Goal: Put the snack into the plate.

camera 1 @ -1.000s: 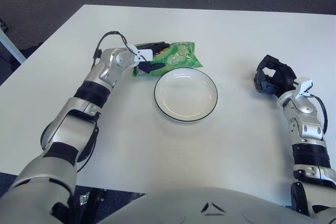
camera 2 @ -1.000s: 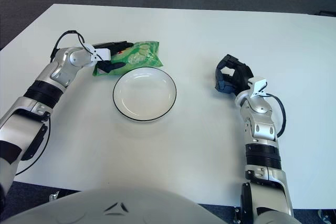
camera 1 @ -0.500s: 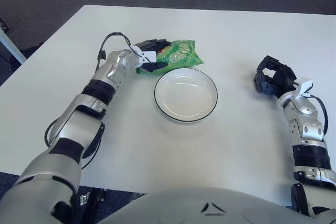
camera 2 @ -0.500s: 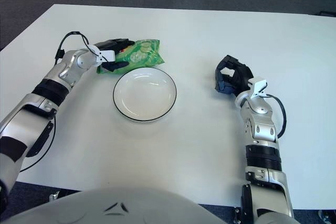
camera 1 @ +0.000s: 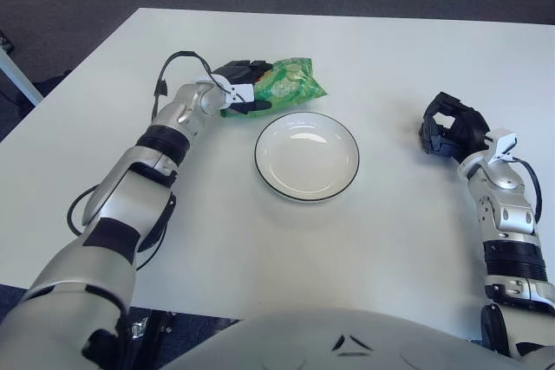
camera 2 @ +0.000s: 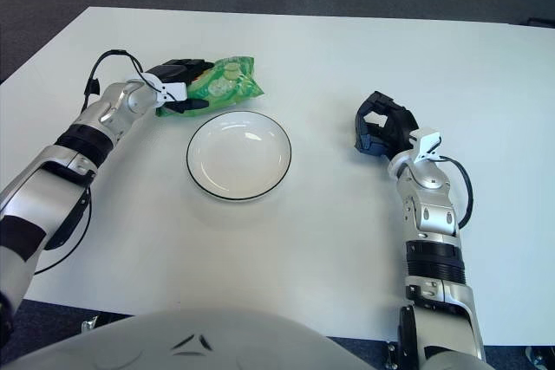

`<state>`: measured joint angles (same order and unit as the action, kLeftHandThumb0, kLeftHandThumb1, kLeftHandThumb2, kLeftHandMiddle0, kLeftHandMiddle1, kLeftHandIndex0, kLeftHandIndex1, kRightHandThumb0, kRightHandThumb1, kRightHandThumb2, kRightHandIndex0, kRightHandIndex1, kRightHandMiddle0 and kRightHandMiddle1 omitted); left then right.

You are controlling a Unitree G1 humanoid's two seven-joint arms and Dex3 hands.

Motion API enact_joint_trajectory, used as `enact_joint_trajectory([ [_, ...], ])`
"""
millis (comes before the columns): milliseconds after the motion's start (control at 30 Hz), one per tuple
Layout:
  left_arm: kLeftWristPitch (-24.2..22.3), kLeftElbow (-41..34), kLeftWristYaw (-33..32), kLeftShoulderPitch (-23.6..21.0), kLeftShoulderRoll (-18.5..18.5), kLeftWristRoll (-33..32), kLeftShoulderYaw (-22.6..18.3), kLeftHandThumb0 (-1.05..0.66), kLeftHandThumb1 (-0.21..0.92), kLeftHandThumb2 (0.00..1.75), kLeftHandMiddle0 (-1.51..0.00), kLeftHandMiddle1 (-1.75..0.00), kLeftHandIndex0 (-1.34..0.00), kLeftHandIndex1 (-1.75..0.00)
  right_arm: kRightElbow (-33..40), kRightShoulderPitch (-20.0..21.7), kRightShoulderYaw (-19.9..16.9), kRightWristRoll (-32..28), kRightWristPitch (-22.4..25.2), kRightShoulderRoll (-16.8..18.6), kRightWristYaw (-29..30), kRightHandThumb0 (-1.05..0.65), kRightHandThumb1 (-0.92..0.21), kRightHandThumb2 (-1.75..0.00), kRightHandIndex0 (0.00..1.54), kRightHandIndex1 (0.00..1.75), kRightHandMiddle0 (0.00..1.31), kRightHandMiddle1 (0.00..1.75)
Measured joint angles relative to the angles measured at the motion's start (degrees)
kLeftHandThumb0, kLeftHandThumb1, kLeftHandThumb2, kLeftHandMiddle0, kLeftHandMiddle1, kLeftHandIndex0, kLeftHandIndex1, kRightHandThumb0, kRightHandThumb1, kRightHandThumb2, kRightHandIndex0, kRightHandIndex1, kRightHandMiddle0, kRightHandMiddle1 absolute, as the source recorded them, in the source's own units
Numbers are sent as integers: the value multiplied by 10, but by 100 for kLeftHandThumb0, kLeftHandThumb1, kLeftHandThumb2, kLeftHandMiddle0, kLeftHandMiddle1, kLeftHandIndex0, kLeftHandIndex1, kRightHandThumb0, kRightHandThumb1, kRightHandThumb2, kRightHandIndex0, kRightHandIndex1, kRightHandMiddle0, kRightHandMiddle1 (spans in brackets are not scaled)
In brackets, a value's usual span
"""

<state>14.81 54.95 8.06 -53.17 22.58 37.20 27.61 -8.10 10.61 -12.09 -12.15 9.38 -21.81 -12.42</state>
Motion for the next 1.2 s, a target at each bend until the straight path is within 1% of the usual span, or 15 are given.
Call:
enact_joint_trajectory([
  [267,5,87,-101,-23,-4,21,20,-105,87,21,0,-60,0,-55,5,-3,1,0,7,0,0,-45,-40,-121,123,175,55,175],
  [300,7,93,-112,-23,-4,22,21,-102,84,21,0,-75,0,-57,6,-4,1,0,8,0,0,-45,-40,-121,123,175,54,175],
  [367,7,104,-133,-23,-5,23,23,-101,82,21,0,-81,0,-57,7,-4,0,0,9,0,0,-45,-41,-121,123,175,54,175],
  [400,7,109,-142,-23,-5,23,24,-95,76,30,0,-99,0,-61,7,-4,0,0,9,0,0,-45,-41,-121,123,175,54,175],
  [433,7,113,-150,-23,-6,23,24,-85,63,48,0,-115,0,-69,7,-4,0,0,9,0,0,-45,-41,-121,123,175,54,175],
  [467,7,118,-159,-23,-7,23,25,-79,54,63,0,-126,0,-74,8,-4,0,0,9,0,0,-45,-41,-121,123,175,54,175],
  [500,7,122,-166,-23,-8,23,25,-77,50,68,0,-129,0,-76,8,-4,0,0,9,0,0,-45,-41,-121,123,175,54,175],
  [567,7,129,-180,-23,-11,23,25,-58,32,95,0,-153,0,-106,7,-4,0,0,9,0,0,-45,-41,-121,123,175,54,175],
  [633,7,134,-193,-23,-14,23,25,-52,26,105,0,-162,0,-117,7,-5,-1,-1,9,0,-1,-45,-41,-121,123,175,54,175],
  [667,8,136,-199,-23,-15,23,25,-41,21,115,-4,-166,0,-137,7,-5,-1,-1,9,0,-1,-45,-41,-121,123,175,54,175],
  [767,9,149,-219,-25,-20,18,22,-21,15,131,-11,-172,0,-162,6,-4,-1,-2,9,0,-3,-45,-41,-121,122,175,54,175],
  [867,8,161,-239,-28,-24,17,21,22,33,122,-38,-174,-17,-171,5,-4,-1,-3,9,0,-5,-45,-41,-121,122,175,54,175],
  [967,7,169,-257,-30,-26,17,21,9,28,129,-55,-163,-38,-173,4,-3,-1,-3,9,0,-8,-45,-41,-121,122,175,54,175],
  [1100,4,174,-276,-32,-26,16,19,2,11,145,-78,-145,-63,-174,2,-3,-1,-3,9,0,-9,-45,-41,-120,122,175,54,175],
  [1200,4,175,-286,-32,-27,13,15,1,2,153,-88,-137,-72,-175,2,-2,-2,-3,9,0,-11,-45,-41,-120,121,175,54,175],
])
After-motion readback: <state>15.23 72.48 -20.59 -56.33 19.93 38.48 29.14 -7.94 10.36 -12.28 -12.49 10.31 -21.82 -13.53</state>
